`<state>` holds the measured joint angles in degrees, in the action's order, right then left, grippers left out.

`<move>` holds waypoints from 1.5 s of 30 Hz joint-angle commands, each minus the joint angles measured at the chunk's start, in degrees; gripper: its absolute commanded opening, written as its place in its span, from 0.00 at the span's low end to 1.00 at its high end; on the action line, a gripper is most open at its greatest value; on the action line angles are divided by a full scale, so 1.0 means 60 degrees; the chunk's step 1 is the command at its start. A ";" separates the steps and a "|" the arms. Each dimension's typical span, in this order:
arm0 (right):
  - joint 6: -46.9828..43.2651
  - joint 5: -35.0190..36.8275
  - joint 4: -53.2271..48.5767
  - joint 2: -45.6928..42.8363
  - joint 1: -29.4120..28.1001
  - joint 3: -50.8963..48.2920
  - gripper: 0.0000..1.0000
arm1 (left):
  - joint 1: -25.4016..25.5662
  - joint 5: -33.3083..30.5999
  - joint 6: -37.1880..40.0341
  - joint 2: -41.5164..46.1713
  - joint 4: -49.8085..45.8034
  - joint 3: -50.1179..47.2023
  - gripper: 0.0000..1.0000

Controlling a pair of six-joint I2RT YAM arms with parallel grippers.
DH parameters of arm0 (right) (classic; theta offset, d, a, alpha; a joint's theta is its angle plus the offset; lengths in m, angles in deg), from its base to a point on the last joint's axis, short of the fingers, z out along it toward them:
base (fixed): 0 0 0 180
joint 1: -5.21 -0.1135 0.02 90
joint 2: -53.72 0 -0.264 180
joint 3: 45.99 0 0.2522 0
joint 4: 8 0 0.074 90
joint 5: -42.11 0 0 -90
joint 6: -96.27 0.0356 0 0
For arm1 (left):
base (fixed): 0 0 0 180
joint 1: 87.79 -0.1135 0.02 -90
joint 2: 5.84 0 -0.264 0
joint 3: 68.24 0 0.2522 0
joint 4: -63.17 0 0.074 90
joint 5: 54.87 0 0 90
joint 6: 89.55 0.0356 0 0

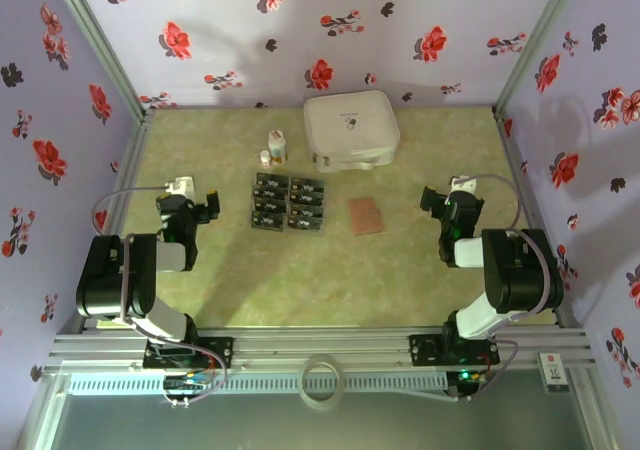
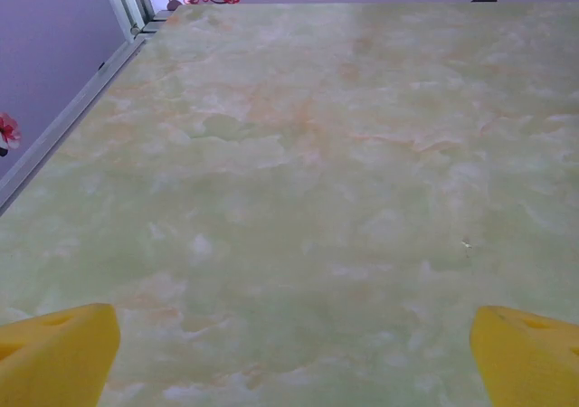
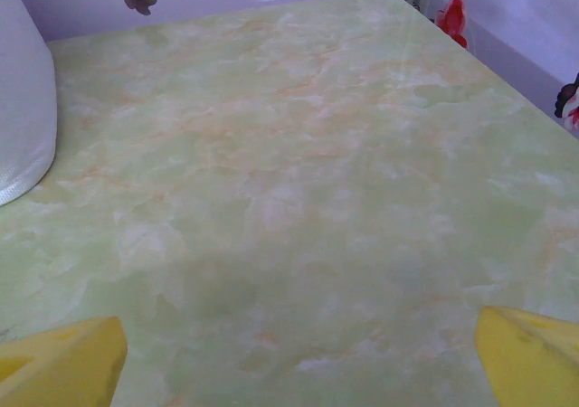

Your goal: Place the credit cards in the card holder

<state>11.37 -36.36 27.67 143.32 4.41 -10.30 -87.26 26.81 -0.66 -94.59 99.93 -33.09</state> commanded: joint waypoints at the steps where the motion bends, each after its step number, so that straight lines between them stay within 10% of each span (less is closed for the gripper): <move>1: 0.0023 0.0046 0.0173 -0.0023 -0.0072 0.0067 0.99 | -0.0009 -0.0049 0.0009 0.0047 0.0028 0.0196 1.00; 38: 0.0101 -0.0042 0.0220 -0.0261 0.0009 0.0001 0.99 | -0.0093 0.0148 -0.0028 0.0072 0.0028 0.0186 1.00; 45: 0.1377 0.0677 -0.5037 -0.2462 -0.0043 0.1880 0.99 | -0.0099 -0.0496 -0.0359 0.1431 -0.2238 0.0873 1.00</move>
<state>13.60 -34.83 11.06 132.59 4.41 -4.88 -87.47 26.72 -0.88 -90.00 92.34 -31.10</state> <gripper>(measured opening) 0.993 0.996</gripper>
